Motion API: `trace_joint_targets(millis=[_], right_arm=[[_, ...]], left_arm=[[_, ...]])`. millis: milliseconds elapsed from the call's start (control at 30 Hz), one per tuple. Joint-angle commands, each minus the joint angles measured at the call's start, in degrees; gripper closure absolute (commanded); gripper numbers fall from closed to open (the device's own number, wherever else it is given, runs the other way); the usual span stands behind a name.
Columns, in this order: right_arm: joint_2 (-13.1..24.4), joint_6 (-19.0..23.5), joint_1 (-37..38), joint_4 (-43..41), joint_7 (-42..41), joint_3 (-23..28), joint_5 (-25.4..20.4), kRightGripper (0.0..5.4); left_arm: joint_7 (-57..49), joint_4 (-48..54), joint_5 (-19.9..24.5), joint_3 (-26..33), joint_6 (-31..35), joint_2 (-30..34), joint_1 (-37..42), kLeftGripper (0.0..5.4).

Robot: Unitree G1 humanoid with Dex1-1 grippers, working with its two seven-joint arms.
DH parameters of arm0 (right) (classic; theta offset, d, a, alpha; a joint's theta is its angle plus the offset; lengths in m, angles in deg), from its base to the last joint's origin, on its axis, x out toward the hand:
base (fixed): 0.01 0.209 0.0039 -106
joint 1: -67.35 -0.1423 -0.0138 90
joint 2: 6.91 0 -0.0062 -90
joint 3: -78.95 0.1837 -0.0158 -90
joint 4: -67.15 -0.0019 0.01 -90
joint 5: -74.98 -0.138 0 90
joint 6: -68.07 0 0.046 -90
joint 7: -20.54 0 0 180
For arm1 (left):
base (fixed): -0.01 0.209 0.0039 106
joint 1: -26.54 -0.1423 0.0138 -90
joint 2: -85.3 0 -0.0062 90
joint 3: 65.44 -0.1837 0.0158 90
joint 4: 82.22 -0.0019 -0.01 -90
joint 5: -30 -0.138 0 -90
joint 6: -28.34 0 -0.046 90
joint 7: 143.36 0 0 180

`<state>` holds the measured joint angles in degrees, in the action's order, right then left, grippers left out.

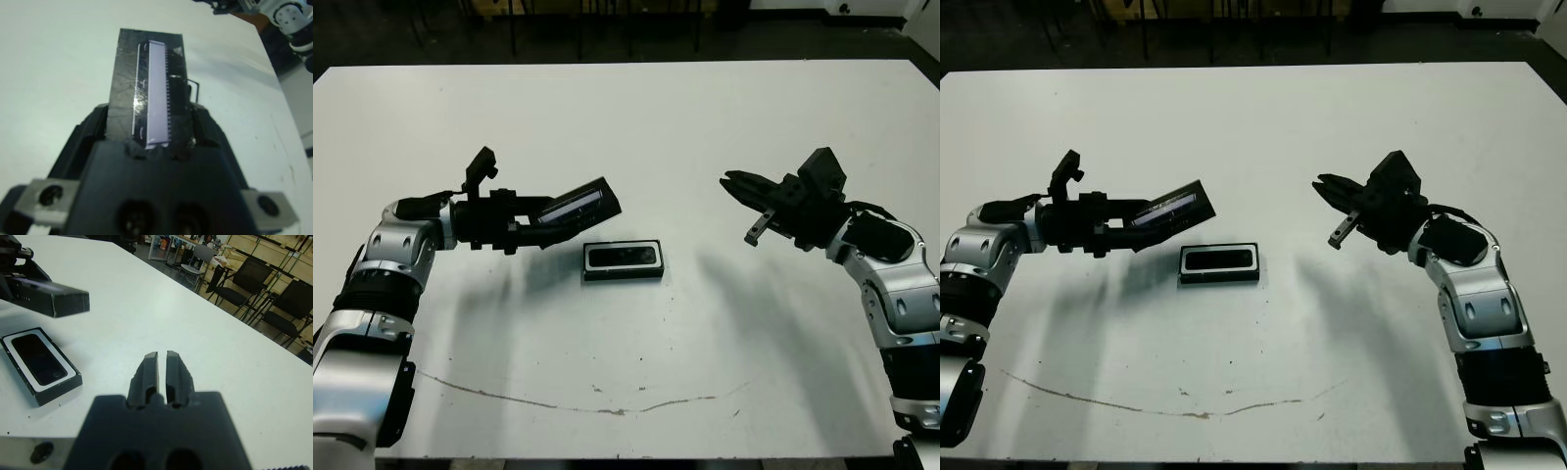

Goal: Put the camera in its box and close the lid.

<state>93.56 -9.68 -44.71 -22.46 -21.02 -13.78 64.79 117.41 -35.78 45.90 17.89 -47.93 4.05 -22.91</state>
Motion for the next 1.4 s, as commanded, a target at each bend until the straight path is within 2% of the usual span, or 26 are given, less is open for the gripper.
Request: trace_joint_targets(millis=[33, 500, 833, 1067, 1400], right_arm=[[-0.03, 1.01, 0.27, 0.07, 0.45, -0.37, 0.28, 5.40], [-0.14, 1.42, 0.44, 0.01, 0.93, -0.74, 0.44, 5.40], [0.11, 1.63, 0.48, -0.39, 1.41, -1.10, 1.19, 5.40], [-0.01, -0.57, 0.49, 0.43, 1.65, -1.45, 1.91, 5.40], [0.08, -2.25, 0.75, 0.76, 1.84, -1.52, 2.55, 5.40]], left_arm=[[1.52, -2.80, -2.25, -1.51, -0.19, -0.47, 1.13, 2.60], [6.08, -6.57, -3.87, -2.32, -3.54, -3.34, 2.10, 2.60], [7.00, -5.46, -5.24, -3.39, -4.92, -4.99, 0.71, 2.60], [8.33, -5.61, -6.18, -5.33, -3.67, -5.62, 0.56, 2.60], [5.66, -5.08, -8.74, -7.10, -5.42, -6.20, -0.89, 2.60]])
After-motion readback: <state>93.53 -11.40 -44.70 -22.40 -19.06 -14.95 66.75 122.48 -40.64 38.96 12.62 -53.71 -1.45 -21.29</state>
